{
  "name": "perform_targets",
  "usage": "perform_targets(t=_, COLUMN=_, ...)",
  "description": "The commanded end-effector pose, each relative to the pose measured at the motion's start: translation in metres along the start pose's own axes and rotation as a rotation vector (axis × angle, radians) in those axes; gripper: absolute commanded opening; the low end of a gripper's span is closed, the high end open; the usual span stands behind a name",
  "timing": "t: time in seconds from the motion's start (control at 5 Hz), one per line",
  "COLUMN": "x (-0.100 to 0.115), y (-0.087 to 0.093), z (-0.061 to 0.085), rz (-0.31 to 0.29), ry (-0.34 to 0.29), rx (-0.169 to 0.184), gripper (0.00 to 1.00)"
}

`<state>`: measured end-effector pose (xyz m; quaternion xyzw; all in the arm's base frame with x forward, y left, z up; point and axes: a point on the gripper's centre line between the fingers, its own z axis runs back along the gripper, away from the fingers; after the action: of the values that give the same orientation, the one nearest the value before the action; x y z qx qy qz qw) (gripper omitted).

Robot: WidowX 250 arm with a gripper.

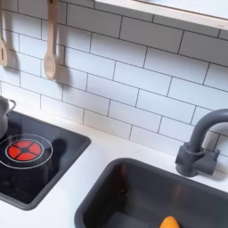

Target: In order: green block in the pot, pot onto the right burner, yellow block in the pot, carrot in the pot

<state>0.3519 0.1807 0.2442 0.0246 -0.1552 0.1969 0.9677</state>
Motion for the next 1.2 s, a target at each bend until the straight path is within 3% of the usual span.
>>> perform_targets(t=0.0, x=-0.004, y=-0.014, z=-0.01, rz=-0.046, ry=0.027, rx=-0.019, gripper=1.0)
perform_targets(t=0.6, x=0.001, y=-0.032, z=-0.015, rz=-0.085, ry=0.027, rx=-0.025, gripper=1.0)
perform_targets(t=1.0, x=0.015, y=-0.042, z=-0.035, rz=-0.092, ry=0.056, rx=-0.017, gripper=1.0)
